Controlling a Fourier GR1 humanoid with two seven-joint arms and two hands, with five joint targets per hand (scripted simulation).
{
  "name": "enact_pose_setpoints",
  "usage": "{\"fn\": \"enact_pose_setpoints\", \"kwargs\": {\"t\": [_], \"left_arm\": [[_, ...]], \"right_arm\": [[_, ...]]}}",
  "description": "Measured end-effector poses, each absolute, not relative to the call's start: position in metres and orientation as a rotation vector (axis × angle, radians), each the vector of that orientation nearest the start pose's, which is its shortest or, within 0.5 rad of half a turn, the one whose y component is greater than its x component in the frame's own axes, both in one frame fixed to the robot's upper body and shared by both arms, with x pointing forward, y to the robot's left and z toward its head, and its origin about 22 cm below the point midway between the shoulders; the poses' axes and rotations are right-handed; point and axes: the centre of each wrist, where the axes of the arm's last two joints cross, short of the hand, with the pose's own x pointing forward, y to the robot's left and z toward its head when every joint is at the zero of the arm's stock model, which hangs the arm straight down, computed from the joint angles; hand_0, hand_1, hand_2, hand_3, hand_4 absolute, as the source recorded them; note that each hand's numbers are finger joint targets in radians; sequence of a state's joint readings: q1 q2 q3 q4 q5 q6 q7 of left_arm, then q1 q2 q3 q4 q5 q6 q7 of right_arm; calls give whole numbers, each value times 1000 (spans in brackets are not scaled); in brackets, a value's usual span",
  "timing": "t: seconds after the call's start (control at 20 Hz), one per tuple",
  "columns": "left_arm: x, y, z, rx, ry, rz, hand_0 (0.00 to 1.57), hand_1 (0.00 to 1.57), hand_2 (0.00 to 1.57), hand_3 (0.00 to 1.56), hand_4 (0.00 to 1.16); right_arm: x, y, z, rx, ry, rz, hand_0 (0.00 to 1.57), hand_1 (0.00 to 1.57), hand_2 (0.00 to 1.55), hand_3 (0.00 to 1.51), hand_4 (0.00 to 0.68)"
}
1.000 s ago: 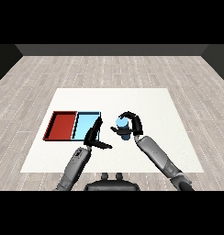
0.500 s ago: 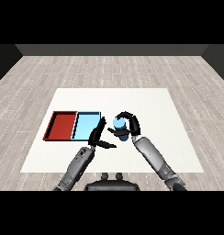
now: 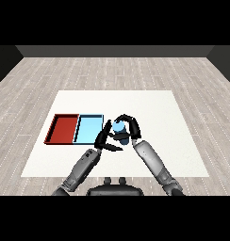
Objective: Pick the blue can and put it in the blue box
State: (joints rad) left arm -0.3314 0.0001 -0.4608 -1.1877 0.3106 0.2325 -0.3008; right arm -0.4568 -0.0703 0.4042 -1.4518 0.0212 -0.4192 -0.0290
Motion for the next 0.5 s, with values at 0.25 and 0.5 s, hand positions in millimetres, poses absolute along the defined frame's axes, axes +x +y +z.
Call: {"fn": "enact_pose_setpoints", "kwargs": {"t": [0.25,0.5], "left_arm": [[286,102,-22,-361,-1677,-125,0,0,0,0,0],[284,100,-25,-370,-1681,-124,0,0,0,0,0]], "right_arm": [[298,-92,77,30,-1925,252,1463,1463,1458,1407,620],[295,-85,75,54,-1918,238,1465,1465,1458,1390,619]]}}
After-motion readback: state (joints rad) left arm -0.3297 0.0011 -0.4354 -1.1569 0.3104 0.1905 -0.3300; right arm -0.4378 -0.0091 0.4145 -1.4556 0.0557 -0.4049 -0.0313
